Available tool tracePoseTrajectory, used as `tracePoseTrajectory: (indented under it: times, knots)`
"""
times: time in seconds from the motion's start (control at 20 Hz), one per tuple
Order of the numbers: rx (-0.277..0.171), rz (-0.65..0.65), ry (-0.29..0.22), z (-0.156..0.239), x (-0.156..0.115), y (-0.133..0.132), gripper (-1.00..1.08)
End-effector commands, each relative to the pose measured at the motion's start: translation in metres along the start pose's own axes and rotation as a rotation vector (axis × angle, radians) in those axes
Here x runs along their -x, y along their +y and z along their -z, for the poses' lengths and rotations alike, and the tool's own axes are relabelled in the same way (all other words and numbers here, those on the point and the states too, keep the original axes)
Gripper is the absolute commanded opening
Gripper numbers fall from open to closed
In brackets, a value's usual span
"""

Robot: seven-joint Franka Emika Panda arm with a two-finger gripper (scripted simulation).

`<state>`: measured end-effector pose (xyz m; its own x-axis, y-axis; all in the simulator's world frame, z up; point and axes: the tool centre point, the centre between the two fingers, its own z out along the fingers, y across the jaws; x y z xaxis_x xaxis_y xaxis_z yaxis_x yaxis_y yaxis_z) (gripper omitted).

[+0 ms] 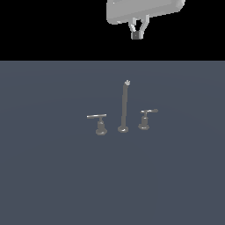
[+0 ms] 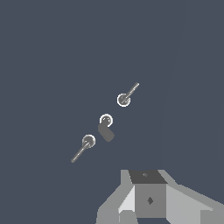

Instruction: Turn on the faucet by rotating a designated handle.

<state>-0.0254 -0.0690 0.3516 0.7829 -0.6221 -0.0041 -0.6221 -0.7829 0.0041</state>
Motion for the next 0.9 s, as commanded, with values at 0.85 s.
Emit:
tracePoseTrajectory:
  times: [0.85]
  knots:
    - [-0.005, -0.501, 0.001, -0.18, -0.113, -0.003, -1.0]
